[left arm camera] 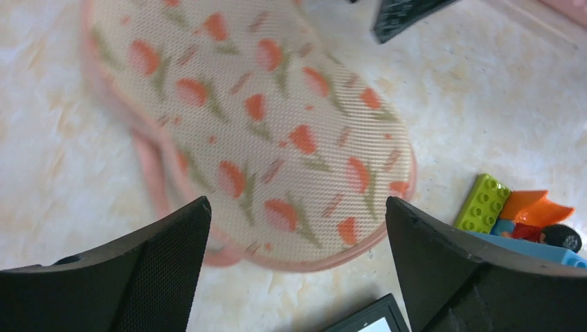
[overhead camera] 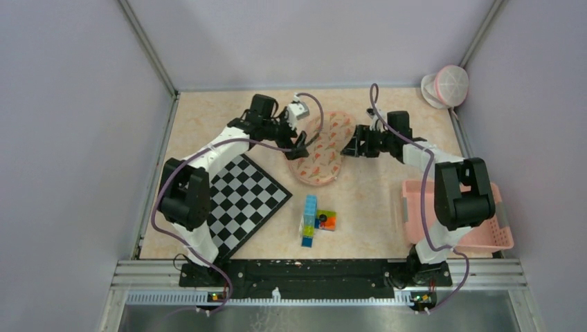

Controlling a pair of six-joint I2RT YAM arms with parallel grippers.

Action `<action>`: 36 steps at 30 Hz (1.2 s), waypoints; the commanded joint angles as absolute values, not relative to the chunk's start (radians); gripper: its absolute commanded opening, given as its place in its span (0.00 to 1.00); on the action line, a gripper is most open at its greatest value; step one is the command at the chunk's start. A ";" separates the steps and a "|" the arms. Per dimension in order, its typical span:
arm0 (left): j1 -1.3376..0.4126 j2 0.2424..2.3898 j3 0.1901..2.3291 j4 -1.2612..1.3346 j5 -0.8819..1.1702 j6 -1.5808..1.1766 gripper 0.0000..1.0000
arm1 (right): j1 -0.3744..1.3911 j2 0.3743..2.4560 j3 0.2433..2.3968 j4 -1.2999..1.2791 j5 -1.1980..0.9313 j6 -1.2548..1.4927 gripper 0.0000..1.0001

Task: Unzip the laundry bag and remove the bra
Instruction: Open the laundry bag at the center of the board.

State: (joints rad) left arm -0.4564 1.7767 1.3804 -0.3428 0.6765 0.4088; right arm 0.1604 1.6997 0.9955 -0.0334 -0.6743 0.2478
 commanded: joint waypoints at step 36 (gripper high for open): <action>-0.158 2.029 1.382 -0.108 0.804 -0.156 0.60 | 0.310 2.075 1.499 -0.216 -0.624 0.162 0.67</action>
